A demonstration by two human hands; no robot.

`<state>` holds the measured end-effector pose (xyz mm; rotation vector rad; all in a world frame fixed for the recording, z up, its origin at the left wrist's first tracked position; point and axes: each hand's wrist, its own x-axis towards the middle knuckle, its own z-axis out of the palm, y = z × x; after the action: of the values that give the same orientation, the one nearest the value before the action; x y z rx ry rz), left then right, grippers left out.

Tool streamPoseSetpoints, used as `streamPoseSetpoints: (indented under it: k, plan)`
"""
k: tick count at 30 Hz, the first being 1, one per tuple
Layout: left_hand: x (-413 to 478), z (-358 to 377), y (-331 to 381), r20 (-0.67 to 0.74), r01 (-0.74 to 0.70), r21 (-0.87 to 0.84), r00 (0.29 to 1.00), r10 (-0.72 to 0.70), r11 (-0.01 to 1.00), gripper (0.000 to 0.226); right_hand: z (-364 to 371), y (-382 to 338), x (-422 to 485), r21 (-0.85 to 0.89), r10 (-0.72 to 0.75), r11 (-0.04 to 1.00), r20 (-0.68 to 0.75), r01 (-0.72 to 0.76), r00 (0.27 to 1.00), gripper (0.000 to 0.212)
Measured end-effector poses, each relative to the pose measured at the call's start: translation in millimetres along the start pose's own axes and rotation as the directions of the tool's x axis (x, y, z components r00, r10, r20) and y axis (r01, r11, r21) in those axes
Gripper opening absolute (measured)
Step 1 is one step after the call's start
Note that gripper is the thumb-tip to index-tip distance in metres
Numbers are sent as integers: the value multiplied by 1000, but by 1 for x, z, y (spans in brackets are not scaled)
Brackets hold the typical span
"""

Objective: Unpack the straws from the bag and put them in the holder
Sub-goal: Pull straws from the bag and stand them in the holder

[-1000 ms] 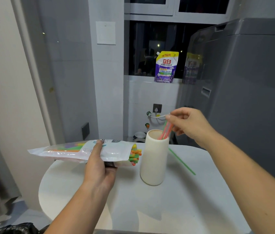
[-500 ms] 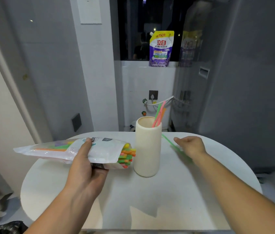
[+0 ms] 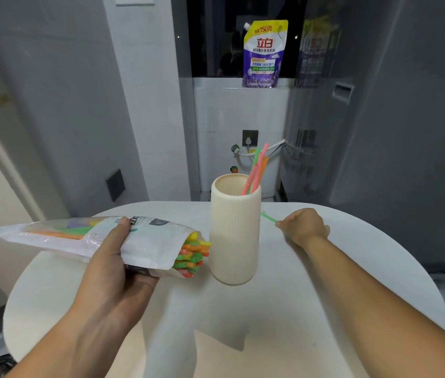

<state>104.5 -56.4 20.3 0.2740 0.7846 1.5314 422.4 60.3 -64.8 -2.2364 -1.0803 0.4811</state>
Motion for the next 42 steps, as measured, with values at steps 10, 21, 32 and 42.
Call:
streamPoseSetpoints:
  k: [10,21,32,42]
  plan:
    - [-11,2,5,30,19,3,999,-20,1000,31,-76,-20,-52,652,-84,758,153,-36,985,11]
    - [-45,14,14,110,93,-46,990,-88,995,15,-177,-90,-154,893,-397,398,-36,208,917,10]
    - [-52,4,31,116,107,-58,988,-99,993,6,-161,-132,-178,678,-401,544,-307,494,863,8]
    - [-49,2,33,84,104,-77,992,-98,992,12,-139,-123,-176,592,-419,667,-202,451,885,13]
